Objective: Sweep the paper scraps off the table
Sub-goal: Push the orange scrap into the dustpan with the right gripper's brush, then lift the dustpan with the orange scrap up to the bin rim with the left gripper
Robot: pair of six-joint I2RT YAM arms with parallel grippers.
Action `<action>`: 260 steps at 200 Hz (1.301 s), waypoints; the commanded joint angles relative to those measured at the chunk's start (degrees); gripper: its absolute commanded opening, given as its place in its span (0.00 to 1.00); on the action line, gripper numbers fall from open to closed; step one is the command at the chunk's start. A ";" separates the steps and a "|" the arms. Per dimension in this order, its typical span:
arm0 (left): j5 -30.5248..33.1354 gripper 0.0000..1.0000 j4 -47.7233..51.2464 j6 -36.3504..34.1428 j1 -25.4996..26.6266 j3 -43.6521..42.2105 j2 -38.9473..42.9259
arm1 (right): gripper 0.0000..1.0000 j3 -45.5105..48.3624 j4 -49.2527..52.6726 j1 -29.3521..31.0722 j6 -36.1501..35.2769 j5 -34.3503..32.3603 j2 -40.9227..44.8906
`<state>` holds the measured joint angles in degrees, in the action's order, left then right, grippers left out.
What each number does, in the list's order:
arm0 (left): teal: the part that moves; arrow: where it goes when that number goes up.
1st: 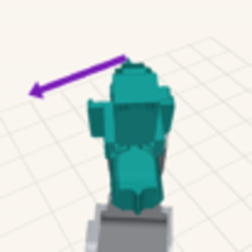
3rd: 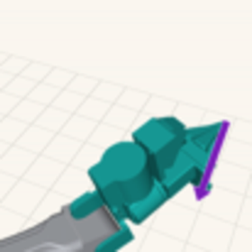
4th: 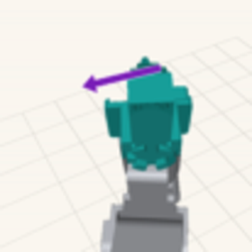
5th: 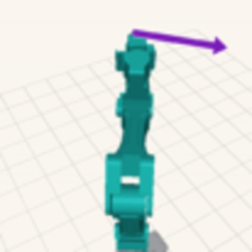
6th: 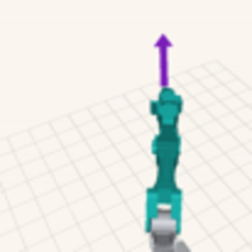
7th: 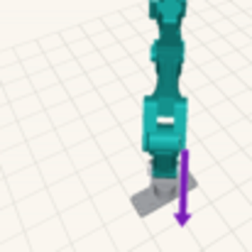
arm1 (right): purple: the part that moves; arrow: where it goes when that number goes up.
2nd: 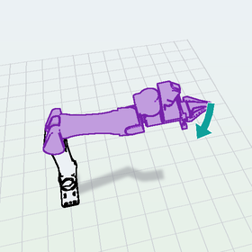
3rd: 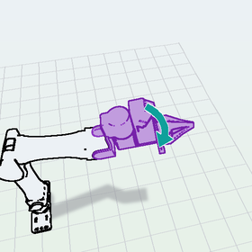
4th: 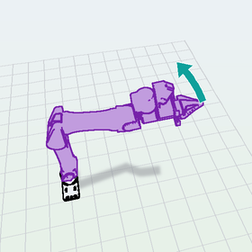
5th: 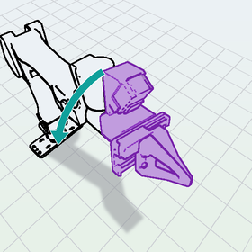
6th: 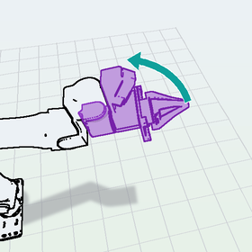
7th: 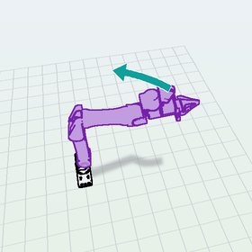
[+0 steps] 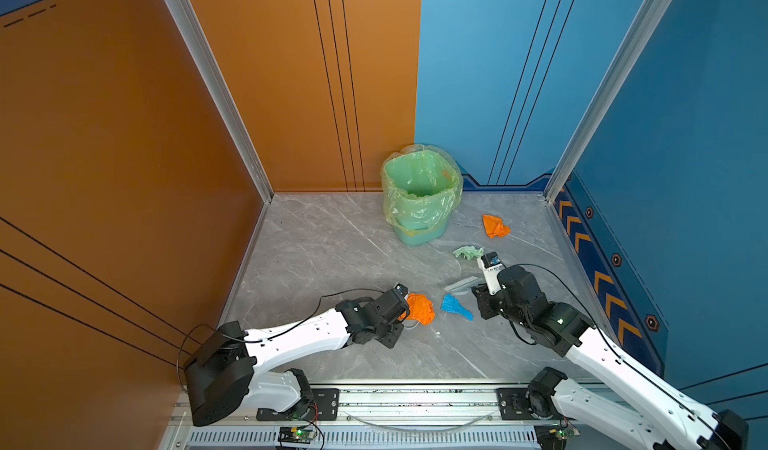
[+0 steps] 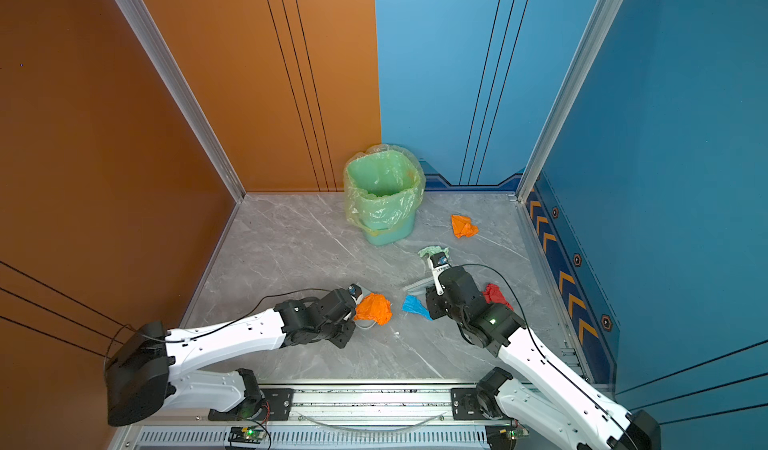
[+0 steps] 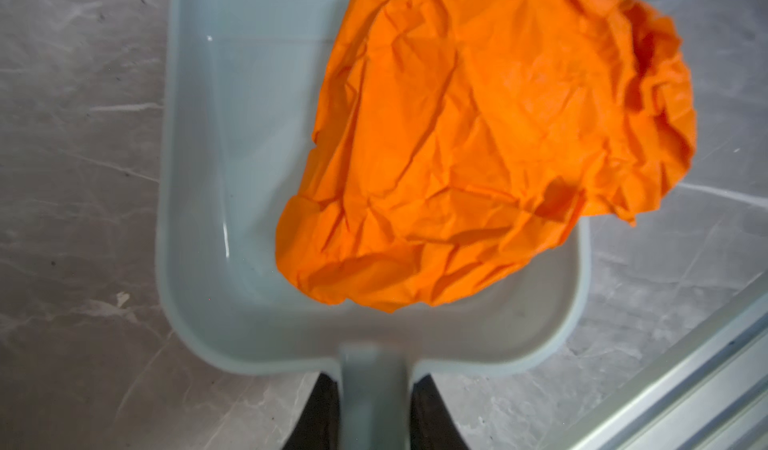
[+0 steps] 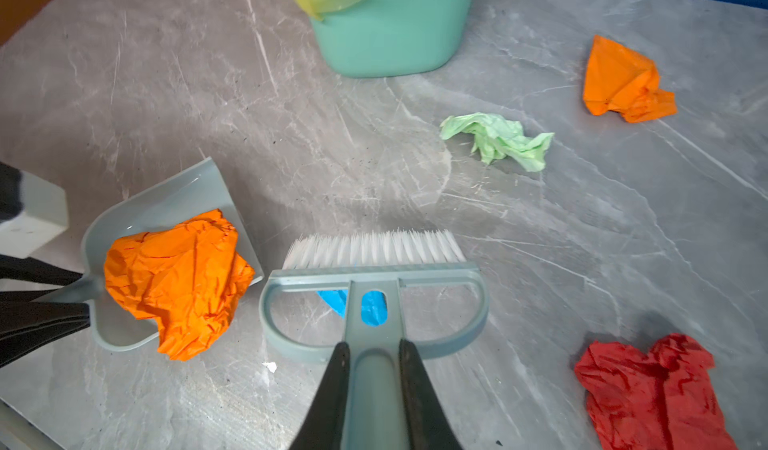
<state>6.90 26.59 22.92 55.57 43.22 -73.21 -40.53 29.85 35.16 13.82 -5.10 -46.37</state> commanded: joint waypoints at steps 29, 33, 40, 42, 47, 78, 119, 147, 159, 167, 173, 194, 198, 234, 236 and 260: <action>0.68 0.00 8.68 -3.24 -4.27 8.09 6.46 | 0.00 1.97 2.22 -5.88 4.70 4.55 6.75; 0.79 0.00 9.40 -3.51 -4.51 8.70 6.66 | 0.00 2.03 2.32 -6.19 4.80 4.77 6.74; 0.85 0.00 11.07 -3.98 -5.06 9.88 7.00 | 0.00 2.12 2.49 -6.75 4.99 5.14 6.77; 0.95 0.00 11.39 -4.12 -5.28 10.26 7.13 | 0.00 2.08 2.61 -6.87 4.99 5.27 6.81; 1.16 0.00 12.17 -4.41 -5.64 11.22 7.36 | 0.00 2.11 2.71 -7.13 5.09 5.47 6.73; 0.33 0.00 15.95 -6.45 -8.57 16.33 8.00 | 0.00 1.78 3.81 -7.65 5.00 5.68 5.06; -0.91 0.00 21.22 -10.29 -12.94 25.49 6.45 | 0.00 1.13 3.38 -8.19 4.45 5.95 3.50; -2.42 0.00 23.90 -12.57 -17.54 31.68 4.38 | 0.00 -0.38 3.29 -8.94 2.99 7.01 1.03; -2.71 0.00 25.07 -13.40 -19.34 34.27 3.42 | 0.00 -1.00 3.37 -9.29 2.49 7.23 -0.12; -3.30 0.00 25.52 -14.21 -20.34 35.89 2.92 | 0.00 -1.28 3.38 -9.69 2.19 7.75 -0.74; -3.67 0.00 25.91 -14.64 -21.07 37.04 2.48 | 0.00 -1.53 3.31 -9.96 2.02 8.27 -1.19; -4.45 0.00 26.96 -15.56 -23.66 40.78 0.83 | 0.00 -2.09 3.05 -10.38 2.08 9.41 -2.12; -4.59 0.00 27.09 -15.76 -24.05 41.38 0.57 | 0.00 -2.09 2.96 -10.45 2.04 9.68 -2.30; -5.27 0.00 27.04 -17.05 -27.17 47.47 -3.19 | 0.00 -1.48 2.32 -10.85 2.08 10.11 -3.12; -5.28 0.00 27.03 -17.23 -27.33 47.70 -3.42 | 0.00 -1.46 2.32 -10.89 2.04 10.11 -3.18; -5.13 0.00 27.13 -18.60 -29.40 52.93 -6.93 | 0.00 -0.96 2.08 -11.21 2.15 10.72 -3.72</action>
<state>2.90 52.60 6.87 28.05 91.15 -77.38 -40.99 32.14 24.38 16.51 4.38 -49.58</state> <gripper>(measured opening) 0.228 0.192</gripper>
